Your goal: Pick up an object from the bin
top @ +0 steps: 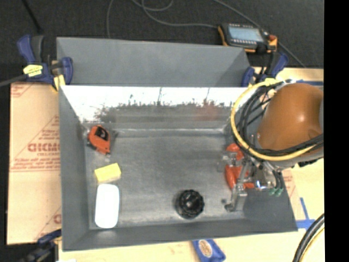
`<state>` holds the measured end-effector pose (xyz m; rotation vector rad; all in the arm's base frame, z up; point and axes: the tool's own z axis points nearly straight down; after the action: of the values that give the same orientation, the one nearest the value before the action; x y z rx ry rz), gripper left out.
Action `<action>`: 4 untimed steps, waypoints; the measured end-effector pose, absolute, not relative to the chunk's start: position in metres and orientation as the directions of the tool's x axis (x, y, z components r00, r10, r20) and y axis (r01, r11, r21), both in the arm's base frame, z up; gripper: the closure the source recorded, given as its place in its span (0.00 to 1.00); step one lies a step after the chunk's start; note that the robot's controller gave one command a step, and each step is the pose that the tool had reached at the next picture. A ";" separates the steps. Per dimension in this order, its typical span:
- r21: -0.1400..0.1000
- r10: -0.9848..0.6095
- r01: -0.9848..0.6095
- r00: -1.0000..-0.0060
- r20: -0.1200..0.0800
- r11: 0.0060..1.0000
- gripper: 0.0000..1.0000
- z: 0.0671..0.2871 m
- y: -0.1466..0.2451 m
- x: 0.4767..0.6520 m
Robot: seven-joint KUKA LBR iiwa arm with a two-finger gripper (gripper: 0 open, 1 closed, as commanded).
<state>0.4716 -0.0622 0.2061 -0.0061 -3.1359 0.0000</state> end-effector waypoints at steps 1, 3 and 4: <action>-0.001 0.002 0.002 -1.000 -0.003 1.000 0.00 0.210 -0.062 0.473; 0.001 -0.034 -0.034 -0.999 -0.002 0.999 0.00 0.131 -0.007 0.483; 0.001 0.138 0.138 -0.990 -0.001 0.990 0.00 0.105 -0.001 0.488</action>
Offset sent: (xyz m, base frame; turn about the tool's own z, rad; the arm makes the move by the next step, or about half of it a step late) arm 0.0184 0.0705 -0.0836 -0.1486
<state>0.4881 -0.0007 0.1046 -0.2178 -3.1352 -0.0012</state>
